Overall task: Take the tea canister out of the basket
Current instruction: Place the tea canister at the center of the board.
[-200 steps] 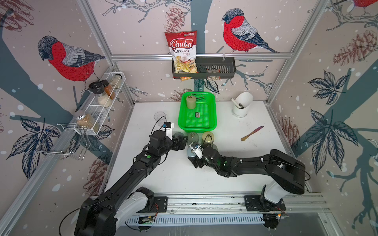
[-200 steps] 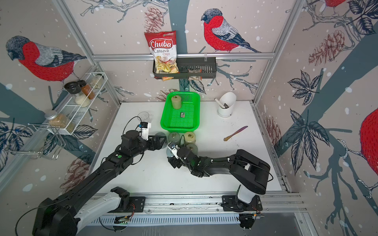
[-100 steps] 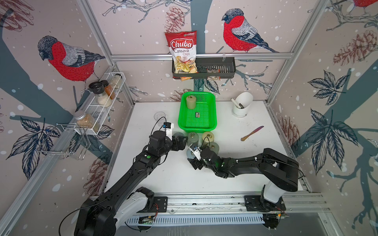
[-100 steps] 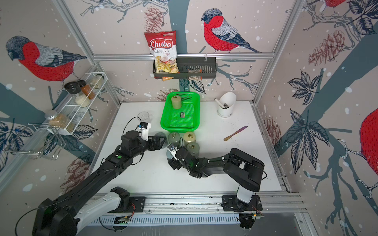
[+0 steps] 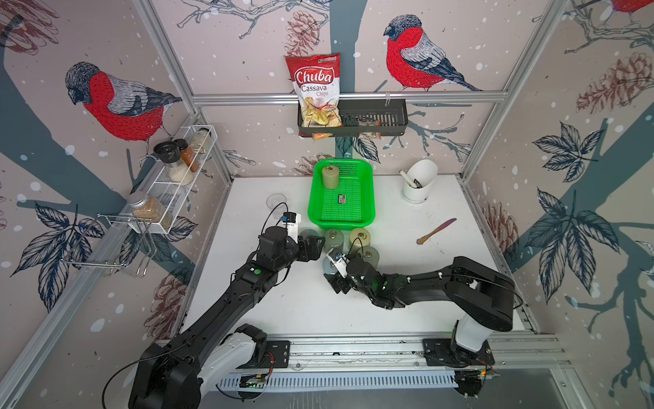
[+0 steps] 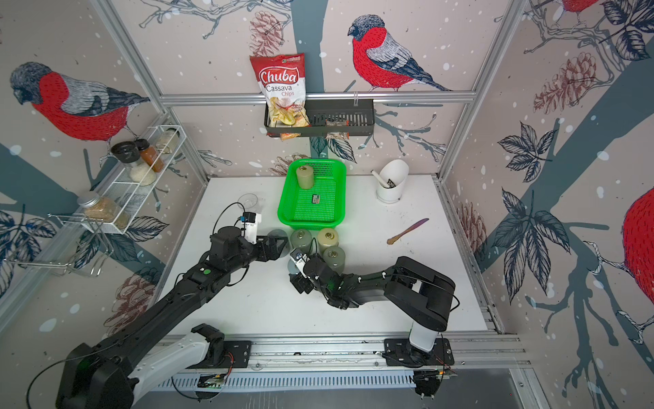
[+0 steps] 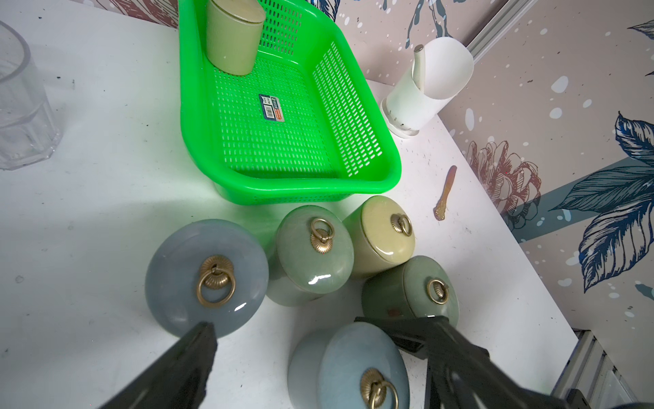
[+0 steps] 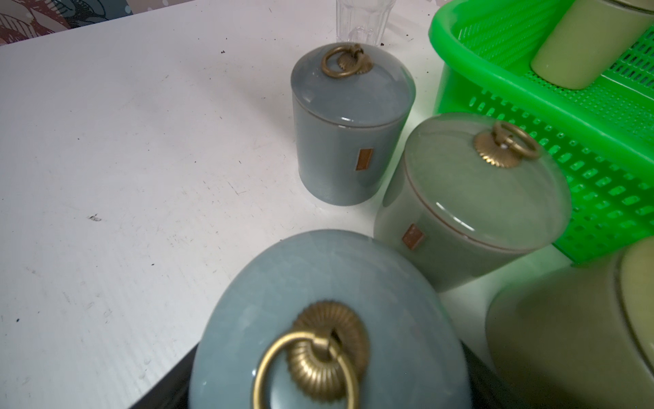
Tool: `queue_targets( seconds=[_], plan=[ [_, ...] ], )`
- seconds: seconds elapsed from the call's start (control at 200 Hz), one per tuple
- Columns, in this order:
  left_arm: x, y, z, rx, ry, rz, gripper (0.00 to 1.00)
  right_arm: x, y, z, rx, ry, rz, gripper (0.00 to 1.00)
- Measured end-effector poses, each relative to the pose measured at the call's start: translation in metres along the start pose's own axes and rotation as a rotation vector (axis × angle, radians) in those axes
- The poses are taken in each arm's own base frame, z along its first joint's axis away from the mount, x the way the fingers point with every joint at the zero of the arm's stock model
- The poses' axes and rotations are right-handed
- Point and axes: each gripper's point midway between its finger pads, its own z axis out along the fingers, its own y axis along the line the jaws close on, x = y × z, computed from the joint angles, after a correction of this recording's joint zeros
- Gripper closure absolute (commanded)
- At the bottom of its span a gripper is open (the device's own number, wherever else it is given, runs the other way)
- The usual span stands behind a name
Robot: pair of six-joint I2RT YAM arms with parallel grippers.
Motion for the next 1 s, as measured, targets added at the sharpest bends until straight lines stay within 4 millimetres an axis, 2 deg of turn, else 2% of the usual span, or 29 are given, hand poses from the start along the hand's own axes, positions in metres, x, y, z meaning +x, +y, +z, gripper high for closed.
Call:
queue_targets(
  seconds=[0.25, 0.66, 0.815, 0.996],
  plan=[
    [0.001, 0.001, 0.001, -0.002, 0.004, -0.001, 0.03, -0.009, -0.003, -0.006, 0.005, -0.022, 0.003, 0.18],
    [0.001, 0.0, 0.001, -0.001, 0.004, -0.001, 0.03, 0.002, -0.004, -0.001, 0.012, -0.002, 0.001, 0.09],
    [0.002, 0.001, 0.002, -0.003, 0.008, -0.001, 0.03, -0.009, -0.005, -0.001, 0.015, -0.049, 0.013, 0.0],
    [0.001, 0.001, 0.004, -0.004, 0.014, -0.001, 0.03, -0.022, -0.007, -0.007, 0.023, -0.083, 0.02, 0.0]
  ],
)
